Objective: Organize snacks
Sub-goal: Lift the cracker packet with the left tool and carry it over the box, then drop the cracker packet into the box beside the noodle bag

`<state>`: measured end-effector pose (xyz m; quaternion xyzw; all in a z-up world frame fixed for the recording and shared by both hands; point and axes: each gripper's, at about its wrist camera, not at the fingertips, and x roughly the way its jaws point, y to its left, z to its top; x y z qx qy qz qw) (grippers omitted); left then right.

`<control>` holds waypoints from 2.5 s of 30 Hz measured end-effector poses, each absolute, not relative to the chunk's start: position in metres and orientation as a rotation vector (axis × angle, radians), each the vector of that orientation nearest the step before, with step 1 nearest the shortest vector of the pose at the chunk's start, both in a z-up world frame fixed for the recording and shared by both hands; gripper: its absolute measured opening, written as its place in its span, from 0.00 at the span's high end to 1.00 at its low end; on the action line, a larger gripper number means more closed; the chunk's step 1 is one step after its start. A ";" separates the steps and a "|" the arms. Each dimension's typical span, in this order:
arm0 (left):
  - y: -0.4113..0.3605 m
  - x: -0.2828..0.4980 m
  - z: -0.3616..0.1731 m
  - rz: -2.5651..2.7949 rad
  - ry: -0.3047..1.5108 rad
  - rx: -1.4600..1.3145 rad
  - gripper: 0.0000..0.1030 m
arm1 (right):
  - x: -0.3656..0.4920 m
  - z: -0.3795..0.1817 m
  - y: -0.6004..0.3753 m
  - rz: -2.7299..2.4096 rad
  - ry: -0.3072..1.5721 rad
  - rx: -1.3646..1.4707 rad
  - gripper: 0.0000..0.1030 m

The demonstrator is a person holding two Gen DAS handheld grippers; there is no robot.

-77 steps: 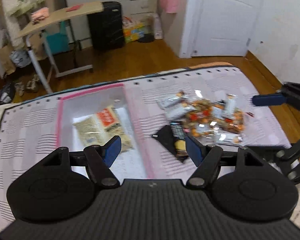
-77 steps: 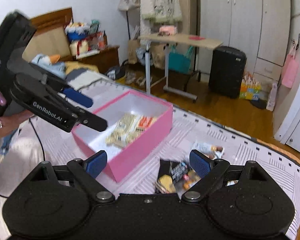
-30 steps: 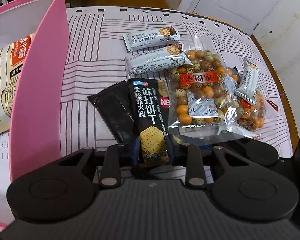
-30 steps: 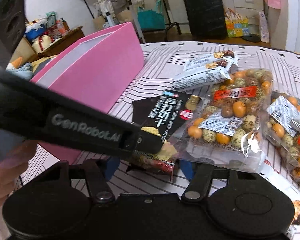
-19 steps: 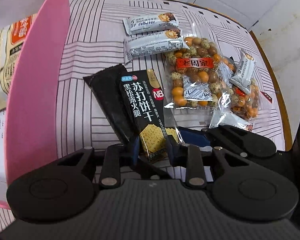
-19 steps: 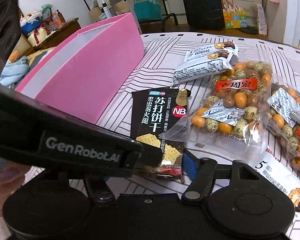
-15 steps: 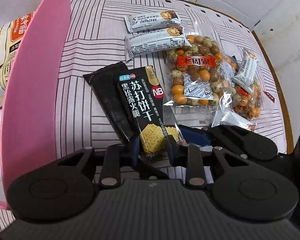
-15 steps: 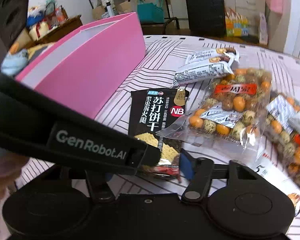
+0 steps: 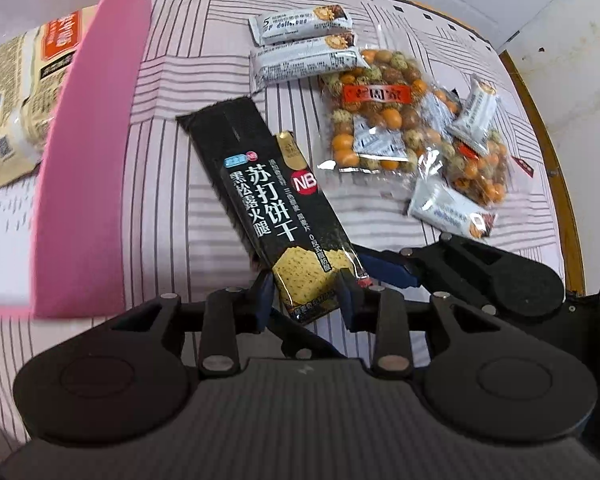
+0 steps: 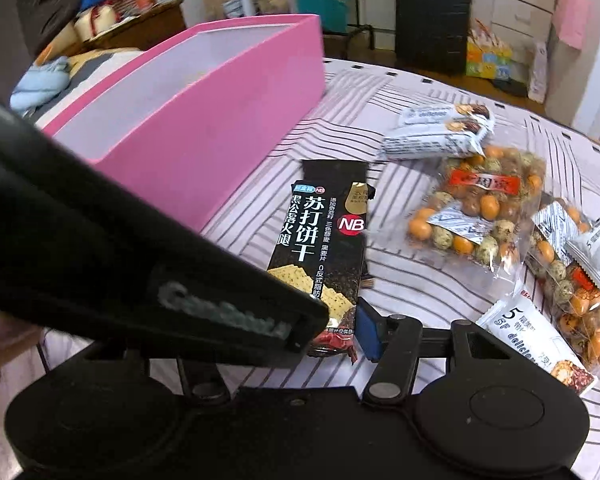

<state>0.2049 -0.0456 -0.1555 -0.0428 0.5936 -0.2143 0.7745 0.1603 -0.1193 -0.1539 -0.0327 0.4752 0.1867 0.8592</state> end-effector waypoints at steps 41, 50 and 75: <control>0.054 0.100 0.018 -0.494 1.037 -0.114 0.68 | 0.091 -0.001 -0.038 0.488 0.792 -0.257 0.41; 0.092 0.152 0.021 -0.449 0.987 -0.126 0.68 | 0.149 -0.005 -0.014 0.505 0.803 -0.176 0.41; 0.153 0.272 -0.115 -0.237 1.324 -0.343 0.65 | 0.260 -0.117 0.039 0.785 1.084 -0.289 0.42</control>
